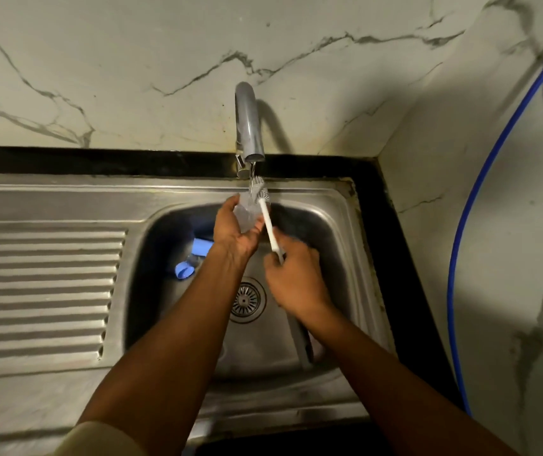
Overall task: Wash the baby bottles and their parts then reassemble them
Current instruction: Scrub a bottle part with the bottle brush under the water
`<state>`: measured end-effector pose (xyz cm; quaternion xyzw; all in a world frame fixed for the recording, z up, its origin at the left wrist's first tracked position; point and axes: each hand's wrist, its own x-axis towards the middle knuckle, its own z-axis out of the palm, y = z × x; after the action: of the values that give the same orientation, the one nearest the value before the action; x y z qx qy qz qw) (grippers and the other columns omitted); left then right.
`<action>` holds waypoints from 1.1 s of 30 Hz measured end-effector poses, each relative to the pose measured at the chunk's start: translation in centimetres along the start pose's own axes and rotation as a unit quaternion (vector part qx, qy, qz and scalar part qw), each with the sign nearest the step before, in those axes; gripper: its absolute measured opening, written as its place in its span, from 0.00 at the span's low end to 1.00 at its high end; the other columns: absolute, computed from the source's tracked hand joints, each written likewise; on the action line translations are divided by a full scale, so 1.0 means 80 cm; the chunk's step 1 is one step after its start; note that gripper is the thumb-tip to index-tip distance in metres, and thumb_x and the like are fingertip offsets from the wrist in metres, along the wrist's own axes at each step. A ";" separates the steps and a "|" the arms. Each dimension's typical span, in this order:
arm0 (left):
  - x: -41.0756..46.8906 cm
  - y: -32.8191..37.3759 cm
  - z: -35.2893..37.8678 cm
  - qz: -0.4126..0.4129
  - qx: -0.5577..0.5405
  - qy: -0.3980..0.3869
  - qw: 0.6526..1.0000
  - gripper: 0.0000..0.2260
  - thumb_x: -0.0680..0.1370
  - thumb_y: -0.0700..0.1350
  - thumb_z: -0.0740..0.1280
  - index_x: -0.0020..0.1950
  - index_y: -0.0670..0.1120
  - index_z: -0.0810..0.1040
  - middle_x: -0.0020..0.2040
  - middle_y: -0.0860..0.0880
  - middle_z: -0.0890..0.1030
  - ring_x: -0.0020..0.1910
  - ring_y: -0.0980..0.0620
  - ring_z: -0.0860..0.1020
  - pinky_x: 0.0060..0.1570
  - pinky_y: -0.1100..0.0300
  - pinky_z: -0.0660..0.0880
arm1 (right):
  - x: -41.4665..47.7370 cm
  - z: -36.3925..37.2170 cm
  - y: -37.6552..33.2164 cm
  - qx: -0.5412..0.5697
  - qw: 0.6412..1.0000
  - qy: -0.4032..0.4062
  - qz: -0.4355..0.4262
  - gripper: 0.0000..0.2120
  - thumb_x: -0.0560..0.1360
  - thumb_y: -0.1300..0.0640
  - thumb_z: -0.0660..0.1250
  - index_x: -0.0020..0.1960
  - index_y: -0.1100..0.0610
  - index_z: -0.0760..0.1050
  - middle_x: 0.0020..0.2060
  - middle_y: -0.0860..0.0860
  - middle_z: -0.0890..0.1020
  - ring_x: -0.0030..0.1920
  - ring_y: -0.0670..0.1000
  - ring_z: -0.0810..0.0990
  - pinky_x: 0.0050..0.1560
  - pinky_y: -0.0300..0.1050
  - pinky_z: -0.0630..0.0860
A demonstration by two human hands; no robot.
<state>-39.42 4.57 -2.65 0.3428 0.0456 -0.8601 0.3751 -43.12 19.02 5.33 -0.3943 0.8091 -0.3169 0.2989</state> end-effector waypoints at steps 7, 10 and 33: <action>-0.015 -0.012 0.004 -0.005 0.067 -0.010 0.998 0.11 0.81 0.46 0.62 0.56 0.39 0.77 0.43 0.41 0.81 0.41 0.46 0.80 0.37 0.55 0.81 | -0.015 -0.003 -0.006 -0.019 0.999 0.045 -0.007 0.19 0.80 0.58 0.62 0.70 0.48 0.74 0.49 0.55 0.83 0.43 0.53 0.84 0.44 0.50 0.83; -0.011 -0.012 0.009 -0.005 0.060 -0.019 0.998 0.13 0.81 0.49 0.59 0.52 0.41 0.77 0.42 0.44 0.77 0.38 0.48 0.77 0.33 0.59 0.79 | -0.027 -0.004 -0.008 -0.067 0.997 0.016 -0.036 0.19 0.80 0.58 0.61 0.70 0.50 0.73 0.50 0.55 0.82 0.45 0.52 0.82 0.46 0.43 0.80; 0.078 -0.076 -0.100 0.156 0.624 0.166 0.747 0.28 0.74 0.47 0.77 0.71 0.40 0.74 0.63 0.44 0.79 0.62 0.43 0.78 0.56 0.58 0.72 | 0.008 -0.077 0.116 0.066 0.994 0.059 0.063 0.18 0.78 0.62 0.63 0.67 0.52 0.77 0.28 0.47 0.76 0.29 0.49 0.76 0.38 0.58 0.81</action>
<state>-42.12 7.75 -13.75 0.6404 -0.4937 -0.5559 0.1926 -52.15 24.69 2.09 -0.3031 0.8256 -0.3729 0.2957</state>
